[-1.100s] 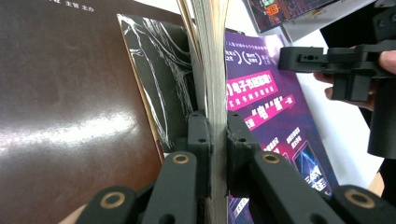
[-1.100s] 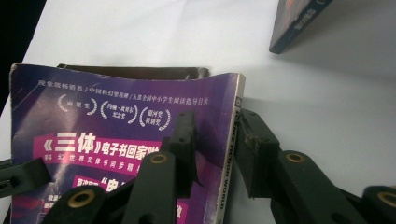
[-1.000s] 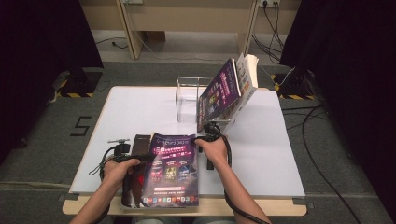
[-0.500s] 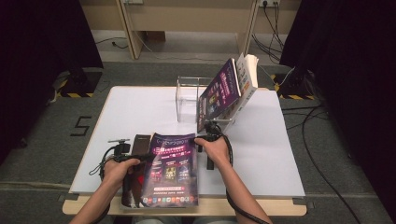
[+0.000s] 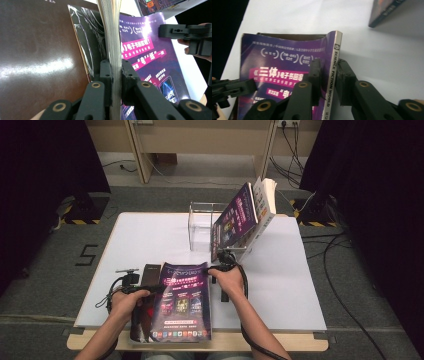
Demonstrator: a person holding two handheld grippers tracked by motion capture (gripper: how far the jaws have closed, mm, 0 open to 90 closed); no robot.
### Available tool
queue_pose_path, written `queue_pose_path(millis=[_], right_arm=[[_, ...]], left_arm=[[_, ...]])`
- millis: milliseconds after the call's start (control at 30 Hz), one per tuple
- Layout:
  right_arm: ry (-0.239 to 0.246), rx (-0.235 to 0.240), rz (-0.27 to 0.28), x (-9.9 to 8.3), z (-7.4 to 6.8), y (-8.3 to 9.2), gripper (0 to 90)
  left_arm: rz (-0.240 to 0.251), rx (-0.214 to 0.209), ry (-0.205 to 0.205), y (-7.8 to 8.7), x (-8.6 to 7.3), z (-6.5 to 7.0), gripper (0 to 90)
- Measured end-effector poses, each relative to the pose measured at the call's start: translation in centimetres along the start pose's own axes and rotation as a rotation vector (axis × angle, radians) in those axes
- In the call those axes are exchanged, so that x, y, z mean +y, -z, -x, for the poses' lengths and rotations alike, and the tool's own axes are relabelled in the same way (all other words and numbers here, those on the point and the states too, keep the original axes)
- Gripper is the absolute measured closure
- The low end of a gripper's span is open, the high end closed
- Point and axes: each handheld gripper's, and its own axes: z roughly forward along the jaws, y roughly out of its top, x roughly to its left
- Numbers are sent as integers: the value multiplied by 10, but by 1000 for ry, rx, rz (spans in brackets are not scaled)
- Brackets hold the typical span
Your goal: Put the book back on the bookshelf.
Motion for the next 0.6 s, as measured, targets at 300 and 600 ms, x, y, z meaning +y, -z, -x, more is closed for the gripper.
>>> queue_pose_path(millis=[300, 600], right_arm=[[8, 15, 2, 2, -5, 3, 786], [-56, 44, 15, 0, -4, 5, 821]], left_arm=[[-4, 14, -8, 0, 1, 2, 816], [3, 16, -13, 0, -1, 1, 806]])
